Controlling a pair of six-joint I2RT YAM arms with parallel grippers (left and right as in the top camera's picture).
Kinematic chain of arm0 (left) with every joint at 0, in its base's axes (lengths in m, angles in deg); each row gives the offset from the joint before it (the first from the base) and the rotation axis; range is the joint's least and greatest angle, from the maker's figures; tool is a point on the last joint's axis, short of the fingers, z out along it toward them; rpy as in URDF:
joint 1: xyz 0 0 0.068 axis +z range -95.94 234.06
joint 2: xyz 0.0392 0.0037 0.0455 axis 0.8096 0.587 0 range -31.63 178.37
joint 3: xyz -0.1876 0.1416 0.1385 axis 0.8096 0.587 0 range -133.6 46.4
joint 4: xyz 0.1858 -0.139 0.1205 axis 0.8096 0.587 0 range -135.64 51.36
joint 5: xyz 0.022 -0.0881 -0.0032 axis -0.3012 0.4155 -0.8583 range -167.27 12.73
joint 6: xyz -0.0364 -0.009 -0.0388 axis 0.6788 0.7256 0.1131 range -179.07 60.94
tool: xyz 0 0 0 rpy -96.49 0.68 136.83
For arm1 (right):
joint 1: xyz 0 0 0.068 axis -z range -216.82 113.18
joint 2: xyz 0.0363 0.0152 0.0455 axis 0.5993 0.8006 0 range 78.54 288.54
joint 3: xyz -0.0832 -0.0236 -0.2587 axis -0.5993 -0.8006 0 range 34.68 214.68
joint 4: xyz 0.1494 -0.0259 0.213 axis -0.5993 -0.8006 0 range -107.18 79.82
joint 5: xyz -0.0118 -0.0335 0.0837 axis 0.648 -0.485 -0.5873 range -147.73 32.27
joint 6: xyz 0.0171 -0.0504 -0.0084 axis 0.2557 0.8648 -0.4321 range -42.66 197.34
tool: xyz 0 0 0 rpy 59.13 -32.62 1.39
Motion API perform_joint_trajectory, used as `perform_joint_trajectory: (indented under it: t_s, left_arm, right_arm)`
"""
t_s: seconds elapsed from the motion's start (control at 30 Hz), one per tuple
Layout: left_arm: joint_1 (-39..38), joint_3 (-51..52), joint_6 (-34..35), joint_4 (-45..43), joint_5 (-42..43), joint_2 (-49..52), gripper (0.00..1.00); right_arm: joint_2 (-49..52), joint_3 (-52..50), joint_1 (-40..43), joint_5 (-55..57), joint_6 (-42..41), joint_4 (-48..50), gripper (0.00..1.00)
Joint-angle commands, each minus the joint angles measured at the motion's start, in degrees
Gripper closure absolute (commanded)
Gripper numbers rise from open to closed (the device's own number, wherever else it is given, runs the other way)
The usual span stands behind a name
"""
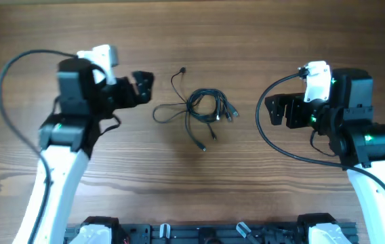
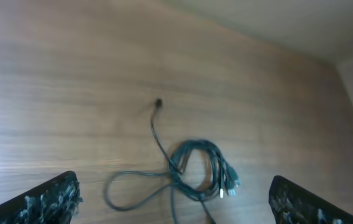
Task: Untangle cables
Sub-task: 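Raise both arms and move grippers toward the black cable bundle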
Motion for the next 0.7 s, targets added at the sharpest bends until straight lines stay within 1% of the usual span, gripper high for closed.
perform_joint_trajectory:
  t_s: [0.0, 0.13, 0.2, 0.3, 0.33, 0.5, 0.57, 0.6, 0.63, 0.67]
  left_arm:
    - [-6.0, -0.6, 1.4, -1.1, -7.8, 8.6, 0.03]
    - [-11.1, -0.6, 1.3, -4.0, -13.6, 18.8, 0.07]
    - [-13.2, -0.6, 0.9, -7.6, -13.9, 24.2, 0.09]
    - [-15.1, -0.6, 1.0, -12.5, -13.8, 29.1, 0.11]
    - [-16.7, -0.6, 1.3, -16.3, -13.8, 32.7, 0.14]
    - [-19.1, -0.6, 4.3, -17.5, -13.8, 36.9, 0.25]
    - [-20.3, -0.6, 4.2, -17.4, -13.8, 38.1, 0.42]
    - [-20.8, -0.6, 4.2, -17.3, -13.8, 38.3, 0.55]
    - [-21.2, -0.6, 4.2, -17.0, -13.8, 38.3, 0.75]
    - [-21.6, -0.6, 4.2, -16.6, -13.8, 38.1, 0.91]
  right_arm:
    - [0.1, 1.3, 0.2, -1.2, -1.5, 0.2, 0.0]
    - [0.1, 1.3, 0.2, -1.2, -1.6, 0.2, 0.0]
    - [0.1, 1.3, 0.2, -1.2, -2.0, 0.2, 0.0]
    - [0.1, 1.3, 0.2, -1.1, -2.6, 0.2, 0.0]
    - [0.1, 1.3, 0.2, -1.1, -2.6, 0.2, 0.0]
    - [0.1, 1.3, 0.2, -1.1, -2.6, 0.4, 0.0]
    - [0.1, 1.3, 0.2, -1.1, -2.6, 0.6, 0.0]
    - [0.1, 1.3, 0.2, -1.1, -2.6, 0.6, 0.0]
    - [0.1, 1.3, 0.2, -1.1, -2.6, 0.8, 0.0]
    - [0.1, 1.3, 0.2, -1.1, -2.6, 0.9, 0.0]
